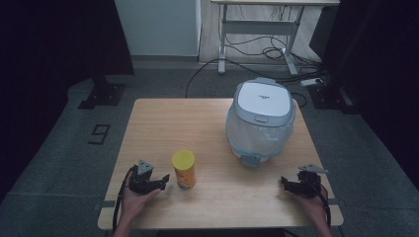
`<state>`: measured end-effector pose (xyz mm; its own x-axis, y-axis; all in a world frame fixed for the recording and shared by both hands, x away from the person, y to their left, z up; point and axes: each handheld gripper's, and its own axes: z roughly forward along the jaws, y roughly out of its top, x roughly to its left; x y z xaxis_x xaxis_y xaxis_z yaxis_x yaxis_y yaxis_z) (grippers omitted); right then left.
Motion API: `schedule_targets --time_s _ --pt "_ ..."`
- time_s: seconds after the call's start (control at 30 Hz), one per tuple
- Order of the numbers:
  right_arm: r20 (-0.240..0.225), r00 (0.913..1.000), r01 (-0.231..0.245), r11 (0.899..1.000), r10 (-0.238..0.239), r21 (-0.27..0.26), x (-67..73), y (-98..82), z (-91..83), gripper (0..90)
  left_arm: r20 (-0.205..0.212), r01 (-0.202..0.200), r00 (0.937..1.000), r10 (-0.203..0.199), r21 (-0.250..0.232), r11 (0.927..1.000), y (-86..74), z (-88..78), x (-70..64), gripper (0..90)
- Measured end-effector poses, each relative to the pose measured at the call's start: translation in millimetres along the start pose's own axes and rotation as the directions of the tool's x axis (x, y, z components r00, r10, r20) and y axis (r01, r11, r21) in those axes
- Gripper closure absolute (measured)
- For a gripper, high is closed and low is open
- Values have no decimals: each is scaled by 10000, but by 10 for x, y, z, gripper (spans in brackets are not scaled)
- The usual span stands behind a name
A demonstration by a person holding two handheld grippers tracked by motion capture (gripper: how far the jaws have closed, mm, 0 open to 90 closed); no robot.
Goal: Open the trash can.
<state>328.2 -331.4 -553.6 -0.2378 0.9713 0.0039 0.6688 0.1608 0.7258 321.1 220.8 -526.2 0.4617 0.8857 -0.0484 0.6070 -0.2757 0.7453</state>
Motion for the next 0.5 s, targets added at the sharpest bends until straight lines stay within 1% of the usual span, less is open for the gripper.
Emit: schedule_targets --time_s 0.2,0.3,0.43,0.5 --pt "-100 9999 92 9999 -92 -57 -27 -9 -13 126 13 -126 9999 126 -3 9999 1 20 -12 230" --pt "-112 9998 136 9999 -137 -56 -29 -10 -14 128 43 -115 9999 115 -4 9999 1 21 -10 228" --pt "-102 9998 146 9999 -146 -54 -28 -12 -16 129 58 -144 9999 144 -27 9999 0 8 -8 228" --pt "-61 10000 73 10000 -73 -64 -23 -16 -21 134 47 -152 9999 152 -10 9999 -2 9 -10 228"
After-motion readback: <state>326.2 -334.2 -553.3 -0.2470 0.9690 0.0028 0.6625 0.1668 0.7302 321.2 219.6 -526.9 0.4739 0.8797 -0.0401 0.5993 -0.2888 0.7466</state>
